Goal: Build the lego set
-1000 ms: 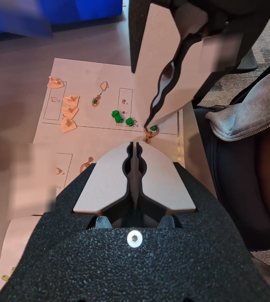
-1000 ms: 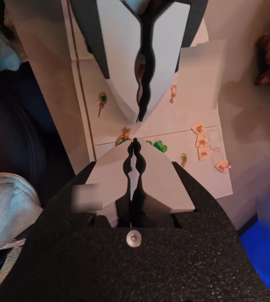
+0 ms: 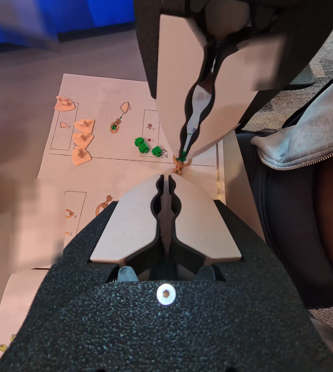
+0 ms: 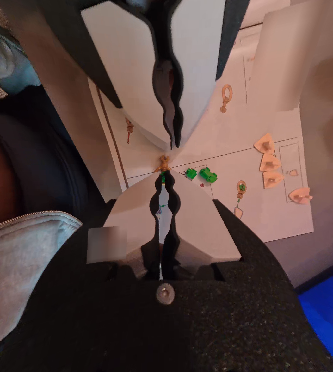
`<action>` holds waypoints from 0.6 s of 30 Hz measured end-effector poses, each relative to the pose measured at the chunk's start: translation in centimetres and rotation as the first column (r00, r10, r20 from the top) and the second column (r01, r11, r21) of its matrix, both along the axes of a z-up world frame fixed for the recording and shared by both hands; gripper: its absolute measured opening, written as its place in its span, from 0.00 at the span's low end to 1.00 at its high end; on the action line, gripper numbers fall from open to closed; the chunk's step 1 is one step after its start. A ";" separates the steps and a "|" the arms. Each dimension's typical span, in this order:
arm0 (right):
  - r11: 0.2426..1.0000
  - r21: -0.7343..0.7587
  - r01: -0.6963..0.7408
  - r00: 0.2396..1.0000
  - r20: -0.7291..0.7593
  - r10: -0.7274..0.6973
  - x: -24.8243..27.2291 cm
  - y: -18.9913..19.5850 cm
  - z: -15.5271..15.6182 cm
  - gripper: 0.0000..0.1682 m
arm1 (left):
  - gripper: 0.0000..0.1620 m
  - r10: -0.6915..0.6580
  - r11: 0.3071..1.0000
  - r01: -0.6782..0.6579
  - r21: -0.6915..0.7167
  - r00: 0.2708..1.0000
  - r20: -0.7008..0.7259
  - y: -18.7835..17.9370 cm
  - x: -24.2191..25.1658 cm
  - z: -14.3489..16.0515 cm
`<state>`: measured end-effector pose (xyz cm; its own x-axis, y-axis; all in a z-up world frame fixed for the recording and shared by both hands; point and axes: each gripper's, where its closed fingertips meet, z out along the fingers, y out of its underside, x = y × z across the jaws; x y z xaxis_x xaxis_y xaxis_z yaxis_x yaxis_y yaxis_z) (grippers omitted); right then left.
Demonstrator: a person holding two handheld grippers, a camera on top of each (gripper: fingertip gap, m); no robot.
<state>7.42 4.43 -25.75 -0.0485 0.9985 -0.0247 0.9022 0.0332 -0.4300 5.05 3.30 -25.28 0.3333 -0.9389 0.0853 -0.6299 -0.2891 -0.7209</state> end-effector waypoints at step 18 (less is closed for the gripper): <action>0.999 0.038 0.028 0.998 -0.065 -0.025 0.0 0.1 0.2 0.03 | 0.02 -0.001 1.000 0.001 0.010 1.000 -0.012 -0.3 0.3 -0.2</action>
